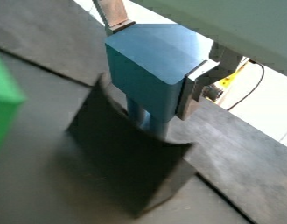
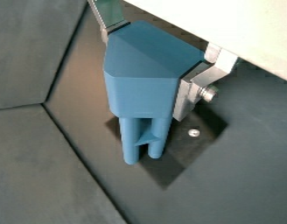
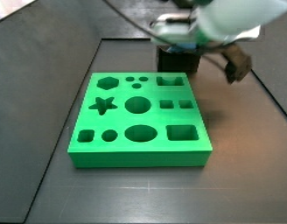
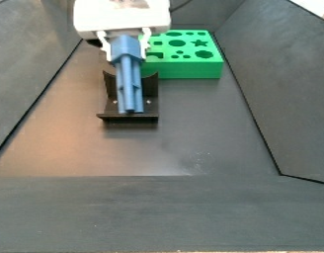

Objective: Pick up the 3 prong object. Move up. Rotate the 3 prong object. Place the 3 prong object on the fixture. Regrasp the 3 prong object. Move to above the board. Insert the 3 prong object.
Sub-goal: Move to above the board.

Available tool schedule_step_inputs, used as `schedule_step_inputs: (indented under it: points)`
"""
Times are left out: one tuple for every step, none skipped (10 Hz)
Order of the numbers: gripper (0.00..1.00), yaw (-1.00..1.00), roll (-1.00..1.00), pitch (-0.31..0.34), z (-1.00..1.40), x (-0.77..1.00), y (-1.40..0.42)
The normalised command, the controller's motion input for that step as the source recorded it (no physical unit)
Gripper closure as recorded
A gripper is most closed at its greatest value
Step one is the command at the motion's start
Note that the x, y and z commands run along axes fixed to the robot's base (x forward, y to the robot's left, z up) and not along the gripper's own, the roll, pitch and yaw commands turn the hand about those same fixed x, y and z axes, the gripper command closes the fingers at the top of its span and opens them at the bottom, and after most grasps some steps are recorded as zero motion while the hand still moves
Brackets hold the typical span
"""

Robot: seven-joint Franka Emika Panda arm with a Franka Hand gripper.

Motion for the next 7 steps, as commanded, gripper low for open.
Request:
schedule_step_inputs:
  points:
    - [1.0, 0.12, -0.39, 0.175, 1.0, 0.33, 0.21]
    - [1.0, 0.14, -0.25, 0.1, 1.0, 0.3, 0.19]
    - [1.0, 0.14, -0.14, 0.058, 1.0, 0.29, 0.18]
    - [1.0, 0.13, -0.09, 0.057, 1.0, 0.28, 0.17]
    - [1.0, 0.11, -0.05, 0.064, 1.0, 0.27, 0.15]
    - [1.0, 0.09, -0.02, 0.068, 1.0, 0.26, 0.14]
    - [1.0, 0.08, -0.02, 0.071, 1.0, 0.24, 0.12]
